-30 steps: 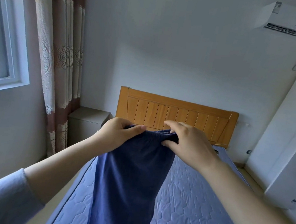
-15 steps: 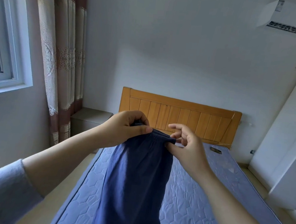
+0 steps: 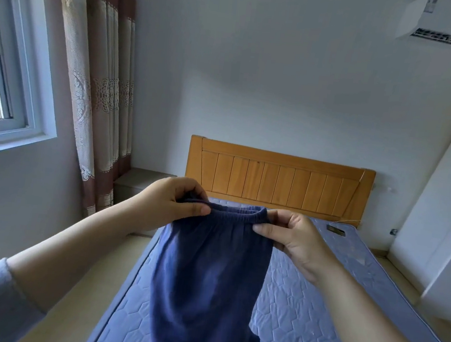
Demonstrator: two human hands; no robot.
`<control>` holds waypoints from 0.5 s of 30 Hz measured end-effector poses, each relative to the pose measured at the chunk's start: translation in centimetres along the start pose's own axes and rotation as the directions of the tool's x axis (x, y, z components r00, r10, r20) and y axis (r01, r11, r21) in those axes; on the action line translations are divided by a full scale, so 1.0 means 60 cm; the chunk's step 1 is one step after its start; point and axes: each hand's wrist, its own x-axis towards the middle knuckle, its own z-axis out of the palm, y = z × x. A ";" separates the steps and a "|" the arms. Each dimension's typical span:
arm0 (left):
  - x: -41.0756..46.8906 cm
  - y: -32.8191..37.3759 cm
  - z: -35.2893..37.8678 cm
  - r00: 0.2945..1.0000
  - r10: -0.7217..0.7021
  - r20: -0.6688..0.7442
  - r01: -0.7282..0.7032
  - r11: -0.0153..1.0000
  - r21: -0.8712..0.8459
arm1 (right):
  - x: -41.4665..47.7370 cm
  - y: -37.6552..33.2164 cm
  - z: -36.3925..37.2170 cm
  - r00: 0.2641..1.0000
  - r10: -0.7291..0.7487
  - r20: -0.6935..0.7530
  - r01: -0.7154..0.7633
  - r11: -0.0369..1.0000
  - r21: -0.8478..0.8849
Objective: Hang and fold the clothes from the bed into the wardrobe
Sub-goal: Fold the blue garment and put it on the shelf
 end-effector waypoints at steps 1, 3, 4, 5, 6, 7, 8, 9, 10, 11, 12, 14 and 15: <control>-0.002 -0.006 -0.002 0.999 -0.024 0.037 0.021 0.996 0.082 | -0.001 -0.004 0.005 1.000 -0.011 -0.002 0.011 1.000 -0.004; -0.006 -0.015 -0.003 0.993 -0.074 0.094 0.049 0.968 0.248 | 0.001 -0.009 0.016 0.998 -0.053 -0.014 0.052 0.995 -0.080; -0.008 -0.014 0.000 0.989 -0.098 0.115 0.062 0.957 0.283 | 0.002 -0.013 0.024 0.996 -0.088 -0.019 0.084 0.986 -0.143; -0.010 -0.011 0.005 0.983 -0.120 0.139 0.077 0.956 0.283 | 0.003 -0.019 0.033 0.993 -0.120 -0.017 0.114 0.972 -0.204; -0.011 -0.008 0.012 0.978 -0.130 0.164 0.086 0.964 0.252 | 0.005 -0.024 0.042 0.990 -0.144 -0.008 0.137 0.958 -0.253; -0.011 -0.004 0.021 0.976 -0.120 0.183 0.081 0.975 0.207 | 0.006 -0.029 0.049 0.987 -0.159 0.003 0.153 0.945 -0.288; -0.009 -0.001 0.032 0.978 -0.092 0.185 0.063 0.985 0.158 | 0.008 -0.033 0.057 0.986 -0.168 0.018 0.165 0.934 -0.316; -0.007 0.000 0.041 0.985 -0.051 0.167 0.032 0.993 0.112 | 0.010 -0.038 0.063 0.984 -0.176 0.034 0.177 0.923 -0.341; -0.004 0.001 0.047 0.990 -0.010 0.139 0.000 0.997 0.074 | 0.012 -0.041 0.068 0.982 -0.182 0.047 0.187 0.914 -0.361; -0.001 0.001 0.050 0.994 0.021 0.111 -0.026 0.999 0.043 | 0.014 -0.043 0.071 0.981 -0.186 0.055 0.193 0.909 -0.370; 0.002 -0.001 0.051 0.994 0.036 0.099 -0.038 0.999 0.021 | 0.016 -0.045 0.072 0.980 -0.189 0.055 0.196 0.908 -0.370; 0.007 -0.004 0.050 0.992 0.011 0.124 -0.010 1.000 -0.007 | 0.019 -0.047 0.068 0.980 -0.196 0.041 0.197 0.908 -0.371; 0.009 -0.004 0.048 0.989 -0.012 0.146 0.015 1.000 -0.023 | 0.019 -0.045 0.064 0.980 -0.195 0.034 0.193 0.909 -0.369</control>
